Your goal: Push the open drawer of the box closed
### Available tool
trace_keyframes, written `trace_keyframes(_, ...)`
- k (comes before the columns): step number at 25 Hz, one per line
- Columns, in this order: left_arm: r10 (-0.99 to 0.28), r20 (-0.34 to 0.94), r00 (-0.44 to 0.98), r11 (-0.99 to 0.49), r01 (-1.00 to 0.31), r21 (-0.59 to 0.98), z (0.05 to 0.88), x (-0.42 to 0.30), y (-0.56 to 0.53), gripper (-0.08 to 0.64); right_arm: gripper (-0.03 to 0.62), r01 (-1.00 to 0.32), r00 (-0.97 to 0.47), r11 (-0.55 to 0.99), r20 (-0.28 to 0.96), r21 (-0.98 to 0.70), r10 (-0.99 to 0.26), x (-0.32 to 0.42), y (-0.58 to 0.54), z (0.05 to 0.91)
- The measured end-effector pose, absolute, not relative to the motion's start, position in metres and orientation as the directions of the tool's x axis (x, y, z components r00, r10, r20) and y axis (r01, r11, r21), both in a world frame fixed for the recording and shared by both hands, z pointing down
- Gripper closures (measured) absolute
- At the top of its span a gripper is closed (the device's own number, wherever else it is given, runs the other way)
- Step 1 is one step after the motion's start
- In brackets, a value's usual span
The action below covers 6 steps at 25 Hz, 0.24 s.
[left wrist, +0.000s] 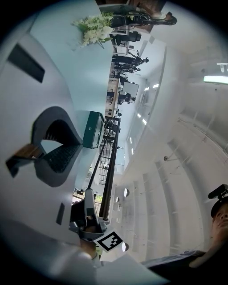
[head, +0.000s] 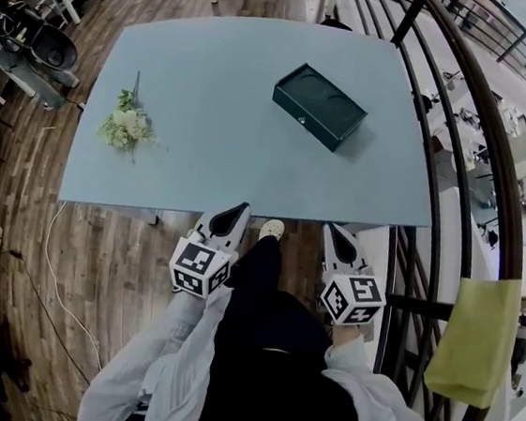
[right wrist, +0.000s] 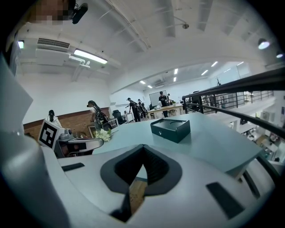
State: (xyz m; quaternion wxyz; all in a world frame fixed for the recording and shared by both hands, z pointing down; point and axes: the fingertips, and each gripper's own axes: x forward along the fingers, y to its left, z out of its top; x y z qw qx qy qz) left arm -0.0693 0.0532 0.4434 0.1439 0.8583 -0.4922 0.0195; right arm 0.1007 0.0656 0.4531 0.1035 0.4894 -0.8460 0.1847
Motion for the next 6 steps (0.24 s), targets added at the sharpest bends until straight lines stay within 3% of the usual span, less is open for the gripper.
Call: trace_keyframes(6, -0.835, 0.174, 0.522, -0.482, -0.846, 0.227, 0.444, -0.068, 0.063, 0.545, 0.584, -0.870, -0.494, 0.442, 0.365, -0.220, -0.789, 0.101, 0.078, 0.458)
